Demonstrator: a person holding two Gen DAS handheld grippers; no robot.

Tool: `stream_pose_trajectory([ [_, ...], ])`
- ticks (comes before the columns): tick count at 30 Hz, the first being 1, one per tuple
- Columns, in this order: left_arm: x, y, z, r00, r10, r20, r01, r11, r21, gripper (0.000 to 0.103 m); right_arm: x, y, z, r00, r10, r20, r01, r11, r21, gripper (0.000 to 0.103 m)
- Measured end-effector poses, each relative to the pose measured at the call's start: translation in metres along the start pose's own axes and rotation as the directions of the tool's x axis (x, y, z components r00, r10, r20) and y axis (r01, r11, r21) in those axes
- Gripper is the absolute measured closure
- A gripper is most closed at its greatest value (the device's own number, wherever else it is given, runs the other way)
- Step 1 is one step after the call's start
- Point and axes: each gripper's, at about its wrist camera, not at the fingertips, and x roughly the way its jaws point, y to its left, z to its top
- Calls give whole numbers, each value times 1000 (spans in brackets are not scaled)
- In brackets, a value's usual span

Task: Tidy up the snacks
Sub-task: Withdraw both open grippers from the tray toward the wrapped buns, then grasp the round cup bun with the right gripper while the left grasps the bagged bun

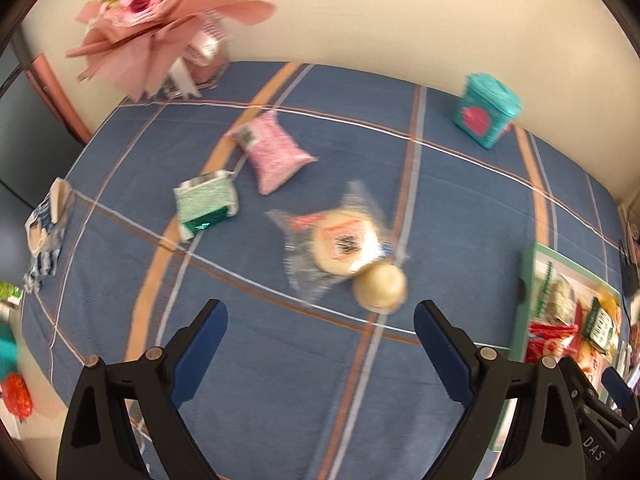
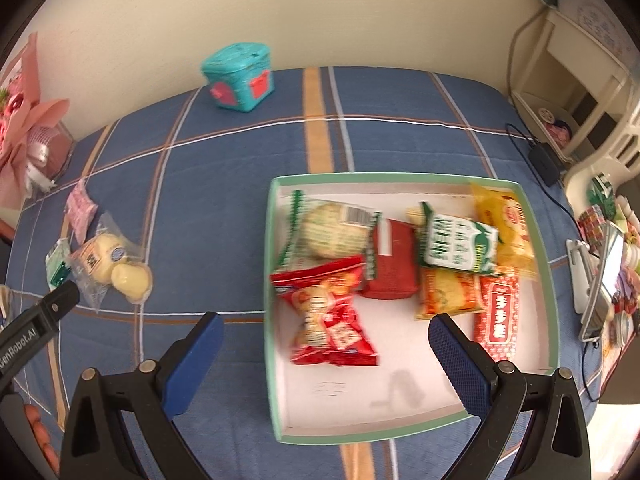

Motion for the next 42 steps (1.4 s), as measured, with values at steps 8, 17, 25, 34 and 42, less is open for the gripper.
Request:
stream_pose_trajectory([
  [8, 4, 51, 7, 999, 41, -6, -41, 996, -85, 8, 6, 43, 0, 1000, 20, -5, -20, 997, -69, 0],
  [17, 13, 80, 14, 999, 41, -23, -44, 989, -139, 8, 17, 85, 4, 998, 53, -24, -56, 990, -128, 0],
  [25, 32, 77, 23, 998, -1, -60, -8, 989, -150, 8, 35, 119, 12, 994, 97, -44, -103, 981, -164, 0],
  [34, 55, 60, 39, 992, -109, -70, 97, 983, -153, 8, 63, 156, 19, 991, 124, -53, -133, 965, -228, 0],
  [42, 72, 49, 45, 987, -126, -95, 113, 984, -138, 9, 88, 177, 22, 989, 132, -61, -143, 958, -248, 2],
])
